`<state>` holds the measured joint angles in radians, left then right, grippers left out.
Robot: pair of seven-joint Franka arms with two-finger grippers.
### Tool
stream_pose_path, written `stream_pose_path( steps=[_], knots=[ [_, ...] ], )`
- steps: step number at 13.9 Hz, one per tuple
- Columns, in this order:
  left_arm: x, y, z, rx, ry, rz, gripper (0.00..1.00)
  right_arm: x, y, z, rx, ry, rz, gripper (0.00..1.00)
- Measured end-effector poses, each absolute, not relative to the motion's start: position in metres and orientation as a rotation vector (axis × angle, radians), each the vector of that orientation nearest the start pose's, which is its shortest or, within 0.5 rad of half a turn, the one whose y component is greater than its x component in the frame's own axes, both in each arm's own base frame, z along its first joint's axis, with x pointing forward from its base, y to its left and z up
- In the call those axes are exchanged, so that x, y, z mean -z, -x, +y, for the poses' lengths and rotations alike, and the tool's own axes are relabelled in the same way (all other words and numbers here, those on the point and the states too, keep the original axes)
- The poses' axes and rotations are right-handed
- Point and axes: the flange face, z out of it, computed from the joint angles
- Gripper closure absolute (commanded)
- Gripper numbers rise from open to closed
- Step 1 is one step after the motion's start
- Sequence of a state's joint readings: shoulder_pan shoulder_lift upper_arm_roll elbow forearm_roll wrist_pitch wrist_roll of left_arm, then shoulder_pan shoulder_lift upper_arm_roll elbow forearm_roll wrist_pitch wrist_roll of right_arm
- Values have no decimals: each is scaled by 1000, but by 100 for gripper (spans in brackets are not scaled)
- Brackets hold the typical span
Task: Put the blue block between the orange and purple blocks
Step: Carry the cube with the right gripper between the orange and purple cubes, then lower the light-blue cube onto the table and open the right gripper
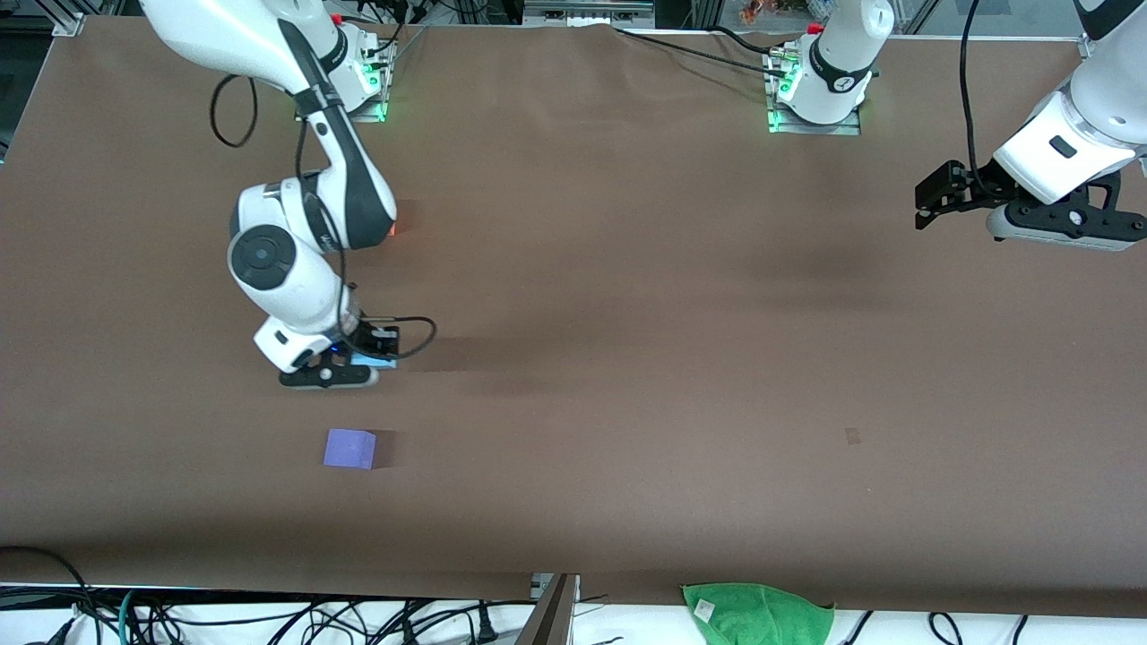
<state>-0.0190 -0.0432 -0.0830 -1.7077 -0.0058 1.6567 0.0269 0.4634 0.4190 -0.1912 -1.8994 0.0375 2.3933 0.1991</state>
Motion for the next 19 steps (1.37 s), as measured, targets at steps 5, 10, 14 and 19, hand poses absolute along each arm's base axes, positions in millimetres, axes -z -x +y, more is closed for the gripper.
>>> stream_pose_path(
  steps=[5, 10, 14, 19],
  knots=[
    [-591, -543, -57, -13, 3137, 201, 0, -242, -551, 152, 259, 3139, -111, 60],
    [-590, -543, -57, -13, 3137, 201, 0, -237, -547, 151, 286, 3134, -112, 52],
    [-590, -543, -57, -13, 3137, 201, 0, -226, -544, 149, 300, 3136, -113, 52],
    [-590, -543, -57, -13, 3137, 201, 0, -219, -544, 147, 292, 3142, -109, 51]
  ],
)
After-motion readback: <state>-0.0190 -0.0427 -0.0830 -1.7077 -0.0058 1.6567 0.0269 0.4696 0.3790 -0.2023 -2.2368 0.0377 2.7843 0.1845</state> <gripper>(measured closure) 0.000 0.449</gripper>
